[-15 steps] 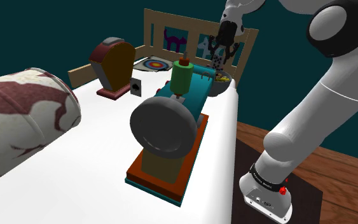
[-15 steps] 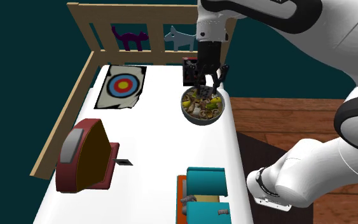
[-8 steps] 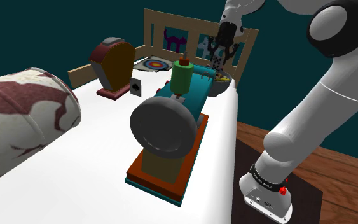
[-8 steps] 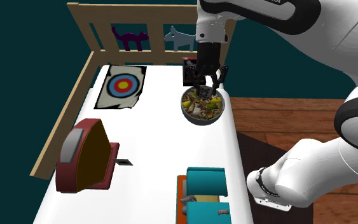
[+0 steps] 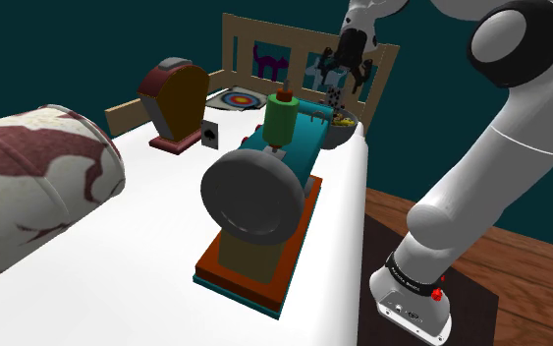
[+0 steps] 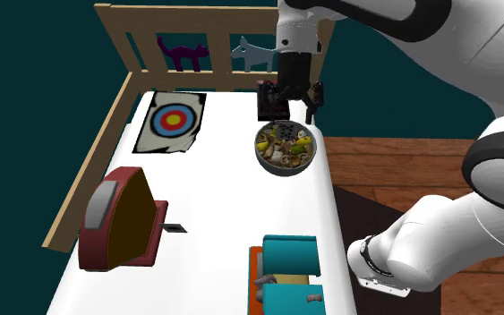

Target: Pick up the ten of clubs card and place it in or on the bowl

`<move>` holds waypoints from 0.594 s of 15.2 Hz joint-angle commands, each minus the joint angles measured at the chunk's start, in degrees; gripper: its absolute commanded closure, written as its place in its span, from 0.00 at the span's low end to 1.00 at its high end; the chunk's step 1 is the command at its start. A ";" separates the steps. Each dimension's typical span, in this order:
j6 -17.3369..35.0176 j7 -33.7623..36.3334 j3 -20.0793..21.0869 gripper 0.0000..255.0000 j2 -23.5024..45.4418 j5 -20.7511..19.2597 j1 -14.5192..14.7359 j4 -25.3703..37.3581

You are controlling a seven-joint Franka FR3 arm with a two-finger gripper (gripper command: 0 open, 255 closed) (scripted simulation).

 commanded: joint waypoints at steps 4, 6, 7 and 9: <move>-5.55 -0.10 -1.28 0.00 4.76 0.85 -1.14 9.62; -5.55 -0.10 -1.28 0.00 4.76 0.84 -1.15 9.62; -5.55 -0.10 -1.28 0.00 4.76 0.85 -1.15 9.62; -5.55 -0.10 -1.28 0.00 4.76 0.85 -1.15 9.62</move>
